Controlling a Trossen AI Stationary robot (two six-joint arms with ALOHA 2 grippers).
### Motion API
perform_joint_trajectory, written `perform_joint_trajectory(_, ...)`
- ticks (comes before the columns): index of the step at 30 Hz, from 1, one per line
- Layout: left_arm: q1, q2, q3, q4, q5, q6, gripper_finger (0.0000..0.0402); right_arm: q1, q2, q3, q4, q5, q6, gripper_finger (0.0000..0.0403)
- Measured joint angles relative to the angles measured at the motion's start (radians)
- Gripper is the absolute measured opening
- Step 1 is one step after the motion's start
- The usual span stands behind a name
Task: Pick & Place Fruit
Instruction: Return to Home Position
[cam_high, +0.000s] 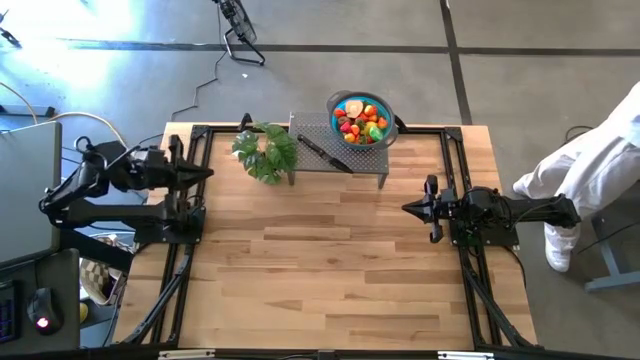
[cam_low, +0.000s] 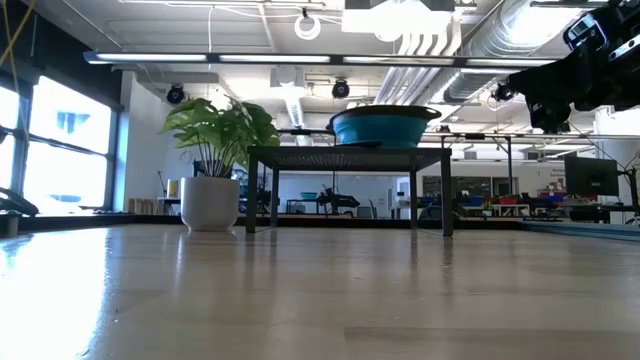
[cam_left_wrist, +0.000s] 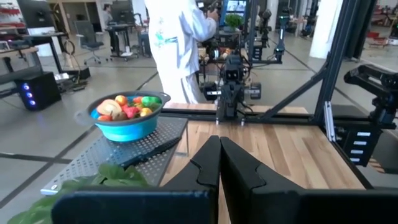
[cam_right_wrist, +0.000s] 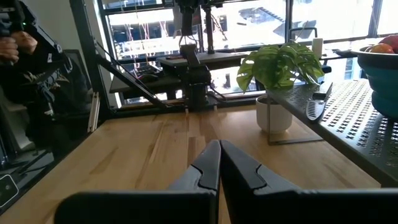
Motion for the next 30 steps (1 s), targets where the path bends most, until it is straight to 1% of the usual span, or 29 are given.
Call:
perform_joint_trajectory(11, 0.0, -0.094, 0.0, -0.083, -0.006, 0.002, 0.0006, 0.0, 0.0, 0.0, 0.0, 0.0, 0.0, 0.0003)
perform_joint_trajectory(15, 0.0, -0.13, 0.0, -0.094, -0.074, -0.001, 0.0006, 0.0, 0.0, 0.0, 0.0, 0.0, 0.0, 0.0003)
perform_joint_trajectory(18, 0.0, -0.161, 0.0, -0.11, -0.102, -0.003, 0.0006, 0.0, 0.0, 0.0, 0.0, 0.0, 0.0, 0.0003)
perform_joint_trajectory(26, 0.0, -0.285, 0.0, -0.166, -0.105, -0.017, 0.0006, 0.0, 0.0, 0.0, 0.0, 0.0, 0.0, 0.0003)
perform_joint_trajectory(30, 0.0, -0.289, 0.006, -0.2, -0.107, -0.022, 0.0006, 0.0, 0.0, 0.0, 0.0, 0.0, 0.0, 0.0003)
